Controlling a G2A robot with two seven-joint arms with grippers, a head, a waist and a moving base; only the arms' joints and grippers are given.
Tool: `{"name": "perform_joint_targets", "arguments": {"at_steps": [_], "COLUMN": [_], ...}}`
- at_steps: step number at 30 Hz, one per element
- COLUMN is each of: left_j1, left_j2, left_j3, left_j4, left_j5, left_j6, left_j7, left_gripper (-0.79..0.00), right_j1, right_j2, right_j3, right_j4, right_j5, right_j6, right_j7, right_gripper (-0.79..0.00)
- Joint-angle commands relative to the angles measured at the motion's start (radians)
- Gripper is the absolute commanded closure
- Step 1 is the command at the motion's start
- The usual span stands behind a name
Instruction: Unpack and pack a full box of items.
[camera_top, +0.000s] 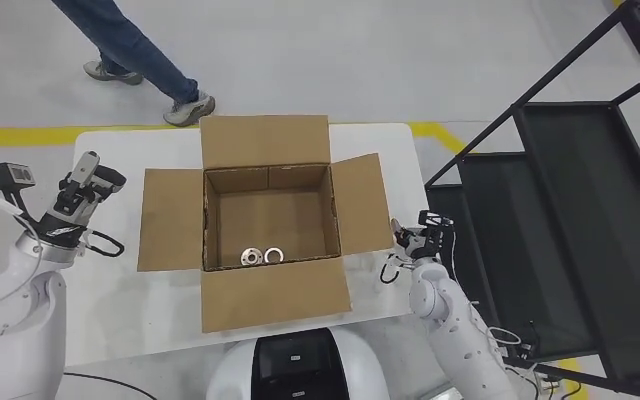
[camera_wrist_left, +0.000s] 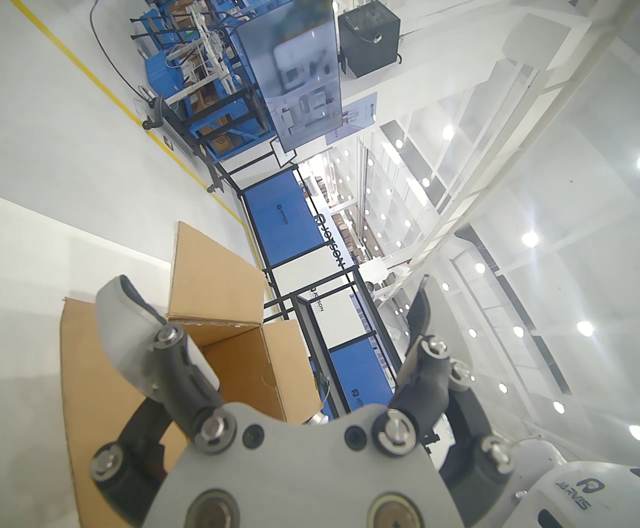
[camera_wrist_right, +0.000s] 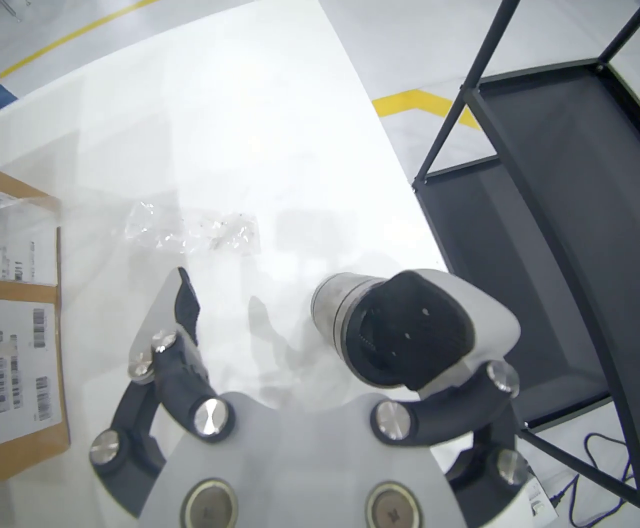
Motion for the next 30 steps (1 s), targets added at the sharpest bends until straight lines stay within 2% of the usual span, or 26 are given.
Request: {"name": "perform_joint_targets", "arguments": {"at_steps": [1, 6, 9, 14, 18, 30], "left_j1": [0.0, 0.0, 0.0, 0.0, 0.0, 0.0], "left_j2": [0.0, 0.0, 0.0, 0.0, 0.0, 0.0], "left_j3": [0.0, 0.0, 0.0, 0.0, 0.0, 0.0], "left_j4": [0.0, 0.0, 0.0, 0.0, 0.0, 0.0], "left_j5": [0.0, 0.0, 0.0, 0.0, 0.0, 0.0], "left_j6": [0.0, 0.0, 0.0, 0.0, 0.0, 0.0], "left_j7": [0.0, 0.0, 0.0, 0.0, 0.0, 0.0], "left_gripper": [-0.785, -0.785, -0.785, -0.785, -0.785, -0.785], "right_j1": [-0.004, -0.11, -0.183, -0.239, -0.253, -0.172], "right_j2": [-0.002, 0.004, 0.012, 0.013, 0.011, 0.001], "right_j3": [-0.002, 0.016, 0.041, 0.043, 0.046, 0.015], "right_j4": [-0.017, -0.189, -0.275, -0.351, -0.345, -0.229], "right_j5": [0.016, 0.031, -0.019, -0.048, -0.064, -0.086], "right_j6": [-0.013, -0.161, -0.194, -0.157, -0.106, -0.011], "right_j7": [-0.022, -0.136, -0.13, -0.138, -0.135, -0.084], "right_gripper": [-0.785, -0.785, -0.785, -0.785, -0.785, -0.785]}}
